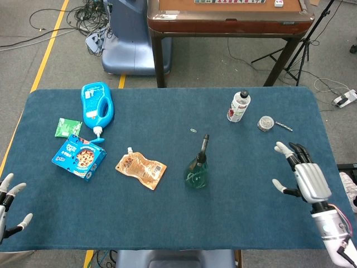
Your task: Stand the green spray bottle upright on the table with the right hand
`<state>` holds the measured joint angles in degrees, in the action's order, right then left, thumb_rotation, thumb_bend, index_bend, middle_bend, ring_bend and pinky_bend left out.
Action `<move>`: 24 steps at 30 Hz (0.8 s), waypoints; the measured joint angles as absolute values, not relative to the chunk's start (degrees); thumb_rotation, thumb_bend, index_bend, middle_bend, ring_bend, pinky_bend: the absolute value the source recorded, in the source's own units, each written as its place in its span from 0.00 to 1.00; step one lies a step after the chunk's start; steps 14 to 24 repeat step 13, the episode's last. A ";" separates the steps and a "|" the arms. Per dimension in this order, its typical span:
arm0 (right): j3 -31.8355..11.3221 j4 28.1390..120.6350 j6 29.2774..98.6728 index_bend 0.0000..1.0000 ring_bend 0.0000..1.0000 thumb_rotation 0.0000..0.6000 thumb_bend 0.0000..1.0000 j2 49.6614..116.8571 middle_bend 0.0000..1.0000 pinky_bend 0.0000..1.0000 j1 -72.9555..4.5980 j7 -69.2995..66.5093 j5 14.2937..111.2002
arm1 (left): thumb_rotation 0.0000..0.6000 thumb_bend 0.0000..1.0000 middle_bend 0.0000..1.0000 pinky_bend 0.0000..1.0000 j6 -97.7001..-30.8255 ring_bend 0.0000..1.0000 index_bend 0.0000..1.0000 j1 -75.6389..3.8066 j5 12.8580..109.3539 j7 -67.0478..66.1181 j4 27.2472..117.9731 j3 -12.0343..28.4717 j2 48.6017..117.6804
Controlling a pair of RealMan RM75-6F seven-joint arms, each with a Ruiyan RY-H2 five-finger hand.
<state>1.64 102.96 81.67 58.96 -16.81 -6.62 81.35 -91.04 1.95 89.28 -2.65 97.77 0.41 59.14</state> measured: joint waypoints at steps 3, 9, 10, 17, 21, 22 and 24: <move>2.37 103.15 84.39 0.03 0.03 1.00 0.25 58.63 0.20 0.00 -14.10 -4.58 81.96 | 1.00 0.26 0.01 0.04 -90.94 0.04 0.19 1.78 89.27 -2.59 97.90 0.50 59.24; 3.55 103.79 87.96 0.03 0.03 1.00 0.24 58.77 0.20 0.00 -9.79 -2.25 83.67 | 1.00 0.26 0.01 0.04 -90.89 0.04 0.19 1.40 89.61 -2.81 98.12 0.64 59.66; 3.60 103.78 88.50 0.03 0.03 1.00 0.24 58.90 0.20 0.00 -9.27 -1.97 83.96 | 1.00 0.26 0.01 0.04 -90.88 0.04 0.19 1.35 89.62 -2.81 98.15 0.67 59.67; 3.68 103.86 89.66 0.03 0.03 1.00 0.24 59.28 0.20 0.00 -7.87 -1.72 85.11 | 1.00 0.26 0.01 0.04 -90.93 0.04 0.19 1.23 89.81 -2.86 98.29 0.72 59.68; 3.68 103.86 89.66 0.03 0.03 1.00 0.24 59.28 0.20 0.00 -7.87 -1.72 85.11 | 1.00 0.26 0.01 0.04 -90.93 0.04 0.19 1.23 89.81 -2.86 98.29 0.72 59.68; 3.68 103.86 89.66 0.03 0.03 1.00 0.24 59.28 0.20 0.00 -7.87 -1.72 85.11 | 1.00 0.26 0.01 0.04 -90.93 0.04 0.19 1.23 89.81 -2.86 98.29 0.72 59.68; 3.68 103.86 89.66 0.03 0.03 1.00 0.24 59.28 0.20 0.00 -7.87 -1.72 85.11 | 1.00 0.26 0.01 0.04 -90.93 0.04 0.19 1.23 89.81 -2.86 98.29 0.72 59.68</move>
